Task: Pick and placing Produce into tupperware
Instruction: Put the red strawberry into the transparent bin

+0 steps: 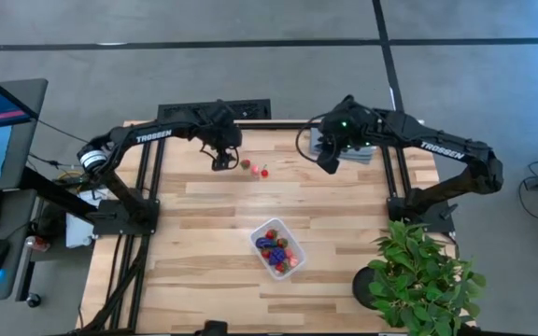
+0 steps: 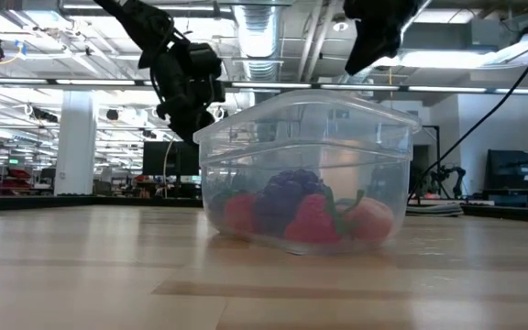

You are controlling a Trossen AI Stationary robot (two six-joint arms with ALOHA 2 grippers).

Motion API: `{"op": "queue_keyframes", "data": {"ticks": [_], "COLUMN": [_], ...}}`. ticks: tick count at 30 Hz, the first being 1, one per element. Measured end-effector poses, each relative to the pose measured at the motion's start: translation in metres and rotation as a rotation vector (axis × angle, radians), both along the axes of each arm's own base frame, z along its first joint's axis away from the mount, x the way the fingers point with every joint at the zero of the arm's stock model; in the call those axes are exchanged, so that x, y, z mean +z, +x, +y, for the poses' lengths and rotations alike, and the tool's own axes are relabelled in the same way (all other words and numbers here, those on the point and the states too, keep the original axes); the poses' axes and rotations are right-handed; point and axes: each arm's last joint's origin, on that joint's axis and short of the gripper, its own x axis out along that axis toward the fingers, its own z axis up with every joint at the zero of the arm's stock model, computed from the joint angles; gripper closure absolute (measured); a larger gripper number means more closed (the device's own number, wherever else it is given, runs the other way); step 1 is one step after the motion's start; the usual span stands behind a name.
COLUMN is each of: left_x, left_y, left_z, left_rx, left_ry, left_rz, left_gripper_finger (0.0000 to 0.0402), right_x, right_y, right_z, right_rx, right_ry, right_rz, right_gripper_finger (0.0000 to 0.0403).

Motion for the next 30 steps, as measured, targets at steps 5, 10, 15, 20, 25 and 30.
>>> {"op": "queue_keyframes", "data": {"ticks": [5,10,15,20,25,30], "left_x": [0.000,0.002,-0.006,-0.025,-0.038,-0.038], "left_y": [-0.002,0.002,0.008,0.015,0.020,0.021], "left_z": [0.004,0.006,0.008,0.013,0.017,0.016], "left_rx": [0.014,-0.002,0.000,0.050,0.089,0.079], "left_ry": [0.014,0.024,0.018,-0.042,-0.079,-0.075], "left_rz": [-0.011,-0.068,-0.068,-0.003,0.027,0.027], "left_gripper_finger": [0.0157,0.0157,0.0157,0.0157,0.0157,0.0157], "right_x": [0.001,0.001,0.001,0.001,0.001,0.001], "right_y": [0.003,0.003,0.003,0.003,0.003,0.003], "right_z": [0.006,0.006,0.006,0.006,0.007,0.006], "right_rx": [0.028,0.029,0.057,0.081,0.088,0.099], "right_ry": [-0.005,-0.006,-0.029,-0.047,-0.051,-0.061], "right_rz": [-0.014,-0.014,-0.003,0.006,0.012,0.017], "right_gripper_finger": [0.0280,0.0280,0.0280,0.0280,0.0280,0.0280]}}
